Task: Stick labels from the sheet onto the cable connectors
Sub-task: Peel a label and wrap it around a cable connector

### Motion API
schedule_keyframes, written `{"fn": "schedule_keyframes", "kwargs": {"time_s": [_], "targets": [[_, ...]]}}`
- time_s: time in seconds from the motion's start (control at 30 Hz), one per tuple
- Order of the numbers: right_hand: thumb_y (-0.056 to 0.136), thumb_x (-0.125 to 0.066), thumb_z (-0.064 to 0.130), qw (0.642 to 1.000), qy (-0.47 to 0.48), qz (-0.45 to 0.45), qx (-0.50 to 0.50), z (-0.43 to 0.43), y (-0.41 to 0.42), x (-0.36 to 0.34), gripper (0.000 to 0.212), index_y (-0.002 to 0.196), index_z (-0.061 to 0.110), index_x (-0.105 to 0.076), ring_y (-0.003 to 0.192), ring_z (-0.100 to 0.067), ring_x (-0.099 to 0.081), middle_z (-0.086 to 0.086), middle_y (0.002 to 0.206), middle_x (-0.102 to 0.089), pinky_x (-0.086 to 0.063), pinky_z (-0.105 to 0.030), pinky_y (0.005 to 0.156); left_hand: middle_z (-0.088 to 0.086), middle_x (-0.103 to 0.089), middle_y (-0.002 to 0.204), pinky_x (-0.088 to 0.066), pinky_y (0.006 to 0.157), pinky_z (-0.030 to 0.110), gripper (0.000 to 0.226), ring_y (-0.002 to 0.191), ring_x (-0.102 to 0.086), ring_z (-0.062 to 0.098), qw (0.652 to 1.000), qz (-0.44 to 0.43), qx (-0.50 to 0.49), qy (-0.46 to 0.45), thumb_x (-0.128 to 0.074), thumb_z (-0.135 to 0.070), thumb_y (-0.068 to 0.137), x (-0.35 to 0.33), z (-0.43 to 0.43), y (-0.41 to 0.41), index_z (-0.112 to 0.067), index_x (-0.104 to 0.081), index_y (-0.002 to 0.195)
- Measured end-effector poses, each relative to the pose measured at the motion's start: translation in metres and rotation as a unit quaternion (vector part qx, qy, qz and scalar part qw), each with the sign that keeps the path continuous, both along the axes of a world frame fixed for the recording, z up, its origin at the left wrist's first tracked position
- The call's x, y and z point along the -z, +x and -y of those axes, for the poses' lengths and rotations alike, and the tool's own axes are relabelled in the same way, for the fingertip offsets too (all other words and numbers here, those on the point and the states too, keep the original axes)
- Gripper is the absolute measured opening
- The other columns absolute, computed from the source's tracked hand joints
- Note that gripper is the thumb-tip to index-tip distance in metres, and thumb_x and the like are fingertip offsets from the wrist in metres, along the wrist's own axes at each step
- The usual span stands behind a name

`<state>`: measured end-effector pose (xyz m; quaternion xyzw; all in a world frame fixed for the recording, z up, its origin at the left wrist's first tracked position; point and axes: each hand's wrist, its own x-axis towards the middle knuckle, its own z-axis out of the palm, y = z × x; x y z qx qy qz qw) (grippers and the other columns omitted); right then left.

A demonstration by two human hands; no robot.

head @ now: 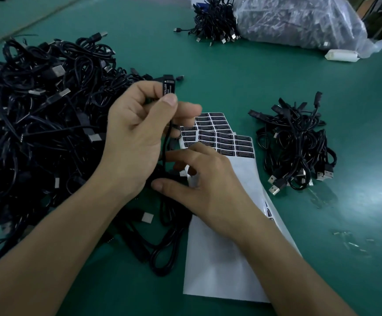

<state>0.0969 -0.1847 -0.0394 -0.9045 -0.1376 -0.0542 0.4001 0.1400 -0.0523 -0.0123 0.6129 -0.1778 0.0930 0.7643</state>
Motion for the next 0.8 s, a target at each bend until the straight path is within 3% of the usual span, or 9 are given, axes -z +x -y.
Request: {"fn": "schedule_keyframes", "kwargs": {"time_s": [0.13,0.2,0.27,0.33,0.4,0.53,0.7,0.8], "targets": [[0.085,-0.076,0.036,0.999,0.036,0.010,0.000,-0.003,0.000,-0.001,0.021,0.103,0.024,-0.076,0.089,-0.003,-0.054,0.004,0.097,-0.063,-0.043,-0.016,0.079,-0.001,-0.077,0.079,-0.051,0.061,0.021,0.015,0.068,-0.071,0.012,0.998,-0.032,0.024,-0.057,-0.043,-0.009,0.103,-0.005,-0.001,-0.002,-0.015,-0.048,0.090],[0.082,-0.076,0.040,0.998,0.061,0.010,-0.005,-0.004,-0.001,-0.002,0.029,0.106,0.024,-0.074,0.089,0.000,-0.055,0.006,0.098,-0.064,-0.042,-0.012,0.079,-0.001,-0.077,0.079,-0.052,0.061,0.021,0.015,0.069,-0.071,0.012,0.996,-0.043,0.026,-0.071,-0.042,-0.008,0.104,-0.007,-0.001,-0.003,-0.016,-0.051,0.094],[0.081,-0.072,0.049,0.999,0.043,0.012,-0.018,-0.006,-0.002,-0.002,0.040,0.112,0.024,-0.071,0.097,-0.006,-0.056,0.007,0.102,-0.065,-0.046,-0.020,0.084,-0.002,-0.078,0.084,-0.054,0.063,0.022,0.017,0.074,-0.073,0.012,0.995,-0.054,0.032,-0.081,-0.042,-0.008,0.106,-0.009,-0.001,-0.003,-0.018,-0.056,0.105],[0.083,-0.074,0.047,0.999,0.022,0.020,-0.026,-0.009,-0.001,-0.002,0.035,0.108,0.022,-0.072,0.098,-0.016,-0.056,0.004,0.100,-0.065,-0.048,-0.030,0.085,-0.002,-0.078,0.086,-0.055,0.065,0.022,0.021,0.078,-0.073,0.011,0.993,-0.066,0.042,-0.091,-0.042,-0.009,0.106,-0.010,-0.001,-0.003,-0.019,-0.059,0.113],[0.085,-0.076,0.038,0.999,0.028,0.021,-0.033,-0.008,0.000,-0.001,0.026,0.103,0.019,-0.075,0.094,-0.016,-0.058,0.001,0.096,-0.066,-0.048,-0.032,0.083,-0.003,-0.077,0.083,-0.055,0.065,0.022,0.021,0.077,-0.073,0.011,0.990,-0.082,0.043,-0.104,-0.042,-0.010,0.107,-0.011,0.000,-0.002,-0.019,-0.061,0.111],[0.090,-0.072,0.023,0.990,0.136,-0.021,-0.038,-0.003,0.001,-0.003,0.004,0.088,0.020,-0.073,0.069,-0.003,-0.059,0.008,0.076,-0.067,-0.046,-0.017,0.065,-0.003,-0.074,0.073,-0.054,0.061,0.022,0.021,0.068,-0.071,0.012,0.986,-0.099,0.006,-0.136,-0.040,-0.015,0.108,-0.010,-0.003,0.001,-0.020,-0.059,0.100],[0.093,-0.068,0.015,0.969,0.245,0.006,0.009,0.013,-0.002,-0.020,0.011,0.085,0.016,-0.076,0.067,-0.033,-0.065,-0.007,0.074,-0.072,-0.057,-0.051,0.064,0.004,-0.076,0.075,-0.055,0.060,0.026,0.034,0.067,-0.072,0.018,0.984,-0.091,-0.038,-0.148,-0.030,-0.032,0.111,-0.006,-0.011,0.006,-0.018,-0.055,0.092],[0.095,-0.068,0.021,0.958,0.250,0.035,0.135,0.040,0.002,-0.035,0.014,0.083,0.024,-0.077,0.053,-0.033,-0.063,-0.001,0.067,-0.072,-0.053,-0.052,0.051,0.006,-0.078,0.082,-0.058,0.064,0.028,0.040,0.077,-0.075,0.022,0.996,-0.074,-0.038,-0.043,-0.030,-0.040,0.107,-0.001,-0.005,0.004,-0.018,-0.063,0.101]]}}
